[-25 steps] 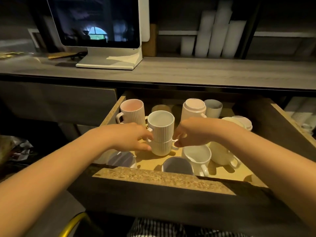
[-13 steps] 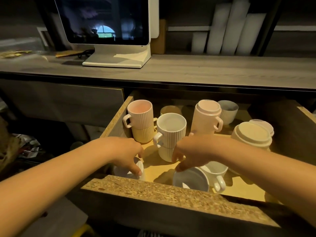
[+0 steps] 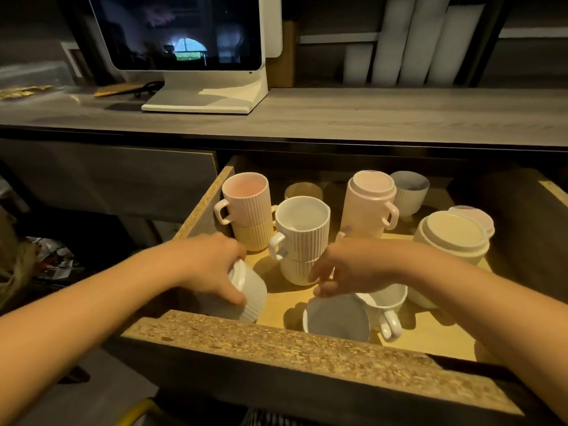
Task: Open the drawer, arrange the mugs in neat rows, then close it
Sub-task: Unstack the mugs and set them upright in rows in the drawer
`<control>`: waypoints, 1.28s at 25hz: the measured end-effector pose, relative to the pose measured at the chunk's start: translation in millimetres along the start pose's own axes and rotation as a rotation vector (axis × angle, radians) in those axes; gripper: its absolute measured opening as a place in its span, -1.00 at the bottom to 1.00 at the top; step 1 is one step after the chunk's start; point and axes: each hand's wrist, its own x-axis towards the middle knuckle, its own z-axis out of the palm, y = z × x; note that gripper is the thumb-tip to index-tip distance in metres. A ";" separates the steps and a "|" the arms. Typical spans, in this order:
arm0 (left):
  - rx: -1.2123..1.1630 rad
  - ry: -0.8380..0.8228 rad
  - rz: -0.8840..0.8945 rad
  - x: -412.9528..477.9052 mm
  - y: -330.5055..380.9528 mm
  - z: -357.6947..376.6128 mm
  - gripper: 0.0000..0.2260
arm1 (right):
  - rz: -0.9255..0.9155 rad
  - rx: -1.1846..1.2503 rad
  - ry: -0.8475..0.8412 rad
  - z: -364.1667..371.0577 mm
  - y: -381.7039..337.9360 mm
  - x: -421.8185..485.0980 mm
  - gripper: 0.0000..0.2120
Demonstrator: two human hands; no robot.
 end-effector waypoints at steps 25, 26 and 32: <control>-0.424 0.492 0.418 -33.8 20.2 -36.1 -0.30 | -0.018 0.652 0.758 -34.8 -44.4 -29.8 -0.59; -0.444 0.479 0.419 -32.5 18.6 -35.6 -0.31 | -0.005 0.605 0.741 -35.8 -46.5 -30.3 -0.48; -0.616 0.390 0.417 -35.0 -14.2 -23.1 -0.29 | -0.176 0.510 0.365 -46.7 -47.7 -28.8 -0.47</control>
